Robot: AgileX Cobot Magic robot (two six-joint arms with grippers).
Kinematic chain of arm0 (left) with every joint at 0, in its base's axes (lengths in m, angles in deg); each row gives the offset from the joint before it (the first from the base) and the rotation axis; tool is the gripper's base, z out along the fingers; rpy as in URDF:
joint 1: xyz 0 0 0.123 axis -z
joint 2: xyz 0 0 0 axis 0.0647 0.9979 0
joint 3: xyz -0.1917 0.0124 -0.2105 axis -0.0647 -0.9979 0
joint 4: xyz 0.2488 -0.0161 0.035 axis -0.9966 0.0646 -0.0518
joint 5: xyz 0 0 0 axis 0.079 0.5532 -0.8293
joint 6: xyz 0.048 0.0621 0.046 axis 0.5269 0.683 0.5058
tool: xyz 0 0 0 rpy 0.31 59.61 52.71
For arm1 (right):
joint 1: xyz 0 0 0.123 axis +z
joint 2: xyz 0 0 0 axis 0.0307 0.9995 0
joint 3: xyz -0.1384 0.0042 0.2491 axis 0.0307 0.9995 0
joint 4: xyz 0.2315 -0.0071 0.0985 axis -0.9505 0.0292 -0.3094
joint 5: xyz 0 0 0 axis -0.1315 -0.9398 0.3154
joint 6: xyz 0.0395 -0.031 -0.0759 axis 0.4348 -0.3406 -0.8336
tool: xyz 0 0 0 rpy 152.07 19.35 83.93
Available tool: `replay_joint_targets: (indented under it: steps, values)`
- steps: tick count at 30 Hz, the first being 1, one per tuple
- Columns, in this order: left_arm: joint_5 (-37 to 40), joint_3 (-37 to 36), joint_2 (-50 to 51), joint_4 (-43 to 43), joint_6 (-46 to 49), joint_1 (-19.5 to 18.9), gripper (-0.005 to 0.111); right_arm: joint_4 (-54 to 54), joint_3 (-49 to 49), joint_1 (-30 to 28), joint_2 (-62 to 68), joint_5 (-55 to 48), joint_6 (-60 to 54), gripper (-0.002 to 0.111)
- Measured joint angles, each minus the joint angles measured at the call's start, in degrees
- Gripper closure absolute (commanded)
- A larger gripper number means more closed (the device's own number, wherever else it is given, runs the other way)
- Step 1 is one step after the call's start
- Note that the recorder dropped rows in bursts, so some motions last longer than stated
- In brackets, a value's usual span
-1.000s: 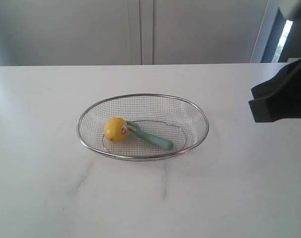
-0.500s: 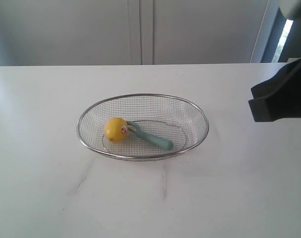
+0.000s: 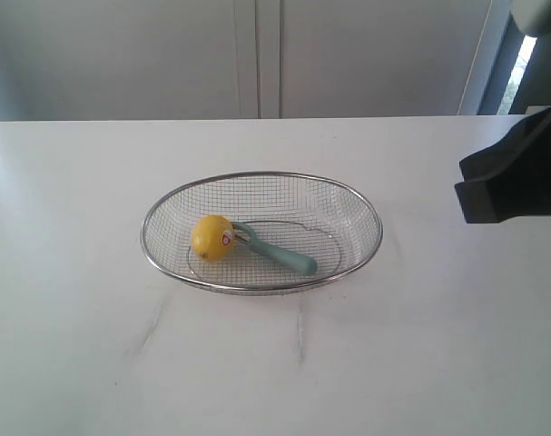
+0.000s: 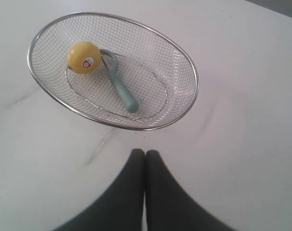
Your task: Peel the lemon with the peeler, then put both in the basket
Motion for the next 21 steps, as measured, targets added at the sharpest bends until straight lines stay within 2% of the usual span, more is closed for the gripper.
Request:
replay_joint_targets:
  steps: [4, 12, 18, 21]
  values:
    - [2.2, -1.7, 0.0, 0.0, 0.4, 0.0, 0.107, 0.0, 0.0, 0.0, 0.0, 0.1, 0.0, 0.108]
    - [1.3, -1.7, 0.0, 0.0, 7.3, -0.4, 0.107, 0.0, 0.0, 0.0, 0.0, 0.2, 0.0, 0.108]
    - [1.1, -1.7, 0.0, 0.0, 8.3, -5.9, 0.107, 0.0, 0.0, 0.0, 0.0, 0.2, 0.0, 0.108]
    - [1.0, -1.7, 0.0, -0.4, 8.3, -7.2, 0.107, 0.0, 0.0, 0.0, 0.0, 0.2, 0.0, 0.108]
